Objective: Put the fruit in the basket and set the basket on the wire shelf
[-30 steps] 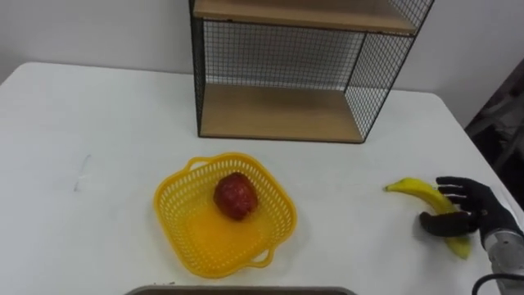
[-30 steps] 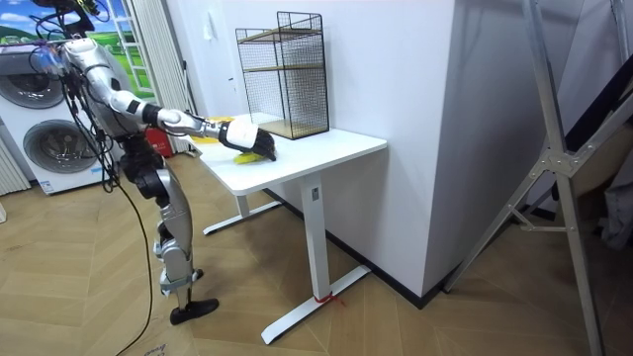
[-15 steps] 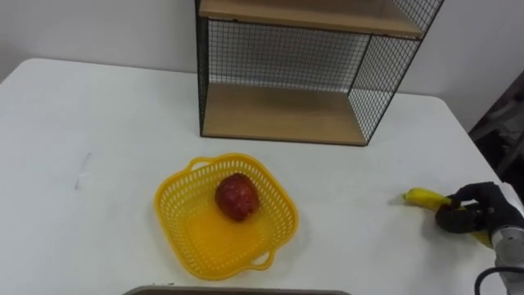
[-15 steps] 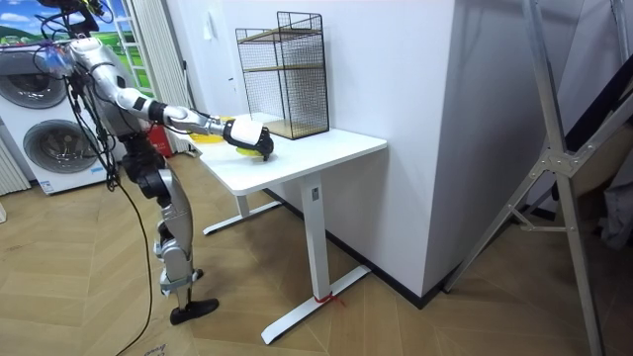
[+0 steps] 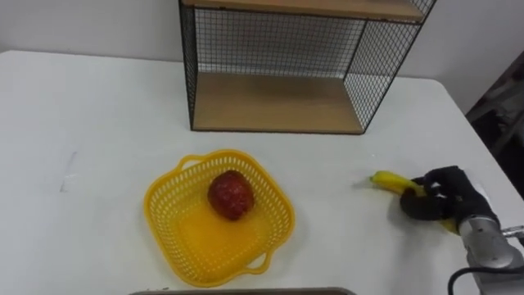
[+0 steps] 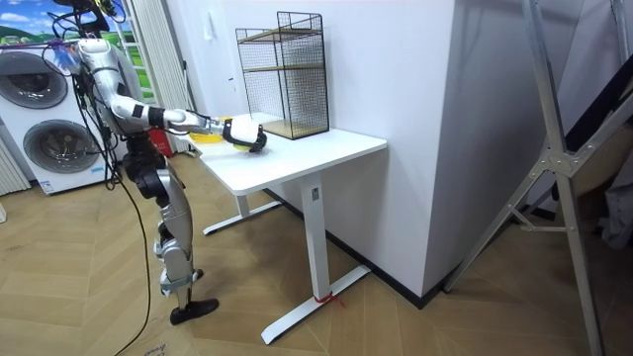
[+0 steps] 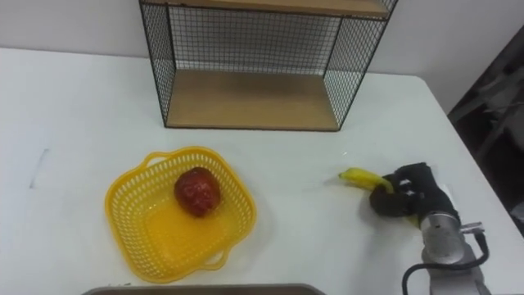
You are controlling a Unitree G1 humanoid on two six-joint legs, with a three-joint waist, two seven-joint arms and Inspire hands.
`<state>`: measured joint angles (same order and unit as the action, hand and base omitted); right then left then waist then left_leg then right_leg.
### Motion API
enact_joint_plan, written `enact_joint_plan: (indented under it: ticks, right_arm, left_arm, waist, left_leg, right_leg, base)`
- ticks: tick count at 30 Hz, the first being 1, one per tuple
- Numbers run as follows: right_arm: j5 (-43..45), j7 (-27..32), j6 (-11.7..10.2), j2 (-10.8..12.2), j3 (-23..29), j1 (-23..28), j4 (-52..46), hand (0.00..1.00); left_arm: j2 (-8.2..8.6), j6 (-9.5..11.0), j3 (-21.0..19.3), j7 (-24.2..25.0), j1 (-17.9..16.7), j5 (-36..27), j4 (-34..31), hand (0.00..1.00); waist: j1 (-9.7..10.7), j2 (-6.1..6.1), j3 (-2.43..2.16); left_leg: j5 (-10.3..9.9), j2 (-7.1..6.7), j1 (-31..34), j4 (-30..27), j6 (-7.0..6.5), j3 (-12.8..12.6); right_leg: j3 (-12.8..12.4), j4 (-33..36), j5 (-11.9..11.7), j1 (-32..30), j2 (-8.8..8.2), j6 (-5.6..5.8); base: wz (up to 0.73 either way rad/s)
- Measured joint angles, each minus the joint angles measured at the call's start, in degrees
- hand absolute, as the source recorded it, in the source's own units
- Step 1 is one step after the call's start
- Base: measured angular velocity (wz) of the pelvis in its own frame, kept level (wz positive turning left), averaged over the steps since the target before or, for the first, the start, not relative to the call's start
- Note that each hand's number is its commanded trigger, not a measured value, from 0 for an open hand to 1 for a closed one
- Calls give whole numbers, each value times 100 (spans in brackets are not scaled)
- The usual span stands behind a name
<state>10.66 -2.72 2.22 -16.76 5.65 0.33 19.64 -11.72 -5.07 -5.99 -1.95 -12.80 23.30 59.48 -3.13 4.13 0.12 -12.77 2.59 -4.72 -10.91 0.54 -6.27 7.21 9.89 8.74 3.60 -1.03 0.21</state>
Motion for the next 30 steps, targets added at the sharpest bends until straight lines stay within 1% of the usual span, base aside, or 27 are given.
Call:
enact_joint_plan:
  ticks: [1, 2, 3, 5, 6, 8, 11, 13, 15, 17, 20, 22, 24, 25, 26, 27, 30]
  right_arm:
    - [-111, -34, -7, 60, -6, 28, -133, 100]
    - [-348, -72, -23, 174, -13, 49, -340, 100]
    - [-609, -91, -32, 215, -42, 80, -516, 100]
    - [-1027, -110, -55, 215, -156, 108, -757, 100]
    - [-1323, -114, -116, 219, -274, 110, -867, 100]
    - [-1643, -133, -189, 233, -427, 112, -960, 100]
    - [-1986, -234, -221, 333, -454, 108, -991, 100]
    - [-2035, -266, -221, 394, -458, 104, -1124, 100]
    - [-2053, -309, -221, 432, -474, 124, -1386, 100]
    - [-2068, -361, -223, 433, -573, 128, -1876, 100]
    - [-2229, -441, -245, 446, -782, 122, -2201, 100]
    - [-2237, -538, -245, 460, -922, 107, -2276, 100]
    - [-2052, -653, -245, 543, -1046, 105, -2284, 100]
    - [-1983, -680, -245, 559, -1099, 103, -2288, 100]
    - [-1895, -754, -245, 564, -1175, 104, -2303, 100]
    - [-1776, -837, -245, 563, -1235, 104, -2349, 100]
    - [-1480, -991, -243, 561, -1453, 101, -2531, 100]
  left_arm:
    - [0, 21, 0, 0, -6, 0, 5, 0]
    - [5, 30, 7, 0, -27, 2, 8, 0]
    - [17, 34, 32, 0, -44, -3, 10, 0]
    - [53, 45, 68, -7, -90, -3, 24, 0]
    - [88, 45, 67, -16, -143, -4, 28, 0]
    - [156, 45, 62, -38, -196, -2, 30, 0]
    - [242, 58, 62, -42, -204, -3, 10, 0]
    - [281, 61, 66, -41, -204, -4, -24, 0]
    - [317, 61, 90, -41, -210, -4, -47, 0]
    - [331, 60, 205, -41, -218, -3, -100, 0]
    - [308, 61, 404, -41, -225, -4, -131, 0]
    - [317, 64, 515, -41, -197, -4, -130, 0]
    - [338, 86, 523, -41, -146, -4, -37, 0]
    - [339, 87, 525, -41, -119, -5, 6, 0]
    - [339, 85, 530, -41, -53, -5, 27, 0]
    - [339, 86, 530, -41, -8, -7, 30, 0]
    - [339, 87, 566, -40, 73, -6, 28, 0]
  waist:
    - [-5, -10, 6]
    - [-16, -45, 18]
    - [-16, -61, 12]
    - [-25, -94, 9]
    - [-38, -123, 7]
    - [-26, -153, 5]
    - [-47, -170, 7]
    - [-56, -210, 21]
    - [-45, -252, -4]
    - [-33, -310, -42]
    - [-39, -333, -51]
    - [-34, -332, -49]
    - [-68, -344, -35]
    - [-78, -338, -36]
    - [-102, -341, -29]
    - [-165, -332, -33]
    - [-262, -328, -27]
  left_leg:
    - [0, -1, 2, 0, 0, 6]
    - [0, -2, 2, 0, 0, 17]
    - [0, -2, 0, 2, 0, 21]
    - [1, -3, 0, 2, -1, 35]
    - [1, -2, -6, 1, 0, 36]
    - [1, -1, -8, -11, -1, 46]
    - [1, -5, 6, -50, 0, 104]
    - [0, -5, 32, -52, 0, 121]
    - [-1, -9, 50, -53, 0, 103]
    - [1, -17, 131, -81, -2, 105]
    - [3, -20, 122, -87, -3, 112]
    - [3, -23, 124, -90, -3, 111]
    - [3, -22, 133, -86, -3, 98]
    - [3, -22, 132, -83, -3, 93]
    - [3, -20, 140, -77, -4, 79]
    - [2, -20, 182, -78, -4, 55]
    - [5, -21, 216, -67, -8, 23]
  right_leg:
    - [2, -3, 0, 3, 0, 1]
    - [2, -7, 0, 10, 2, 1]
    - [7, -12, 0, 14, 0, 1]
    - [31, -15, 0, 24, -5, 1]
    - [35, -14, 0, 27, -3, 1]
    - [49, -12, 0, 31, -5, 1]
    - [87, -9, 0, 29, -11, 1]
    - [83, -7, 0, 29, -10, 1]
    - [81, -11, 0, 12, -12, 1]
    - [79, -7, 1, -60, -20, 2]
    - [79, 5, 1, -47, -21, 1]
    - [81, 13, 1, -52, -26, 1]
    - [77, 35, 3, -72, -27, 4]
    - [76, 43, 4, -80, -27, 7]
    - [68, 69, 6, -112, -28, 8]
    - [57, 79, 6, -173, -31, 8]
    - [26, 90, 4, -232, -31, 6]
  base:
    - [5]
    - [4]
    - [4]
    - [4]
    - [0]
    - [2]
    - [7]
    - [2]
    - [0]
    - [0]
    - [0]
    - [0]
    - [0]
    - [-4]
    - [-9]
    - [-8]
    - [-6]
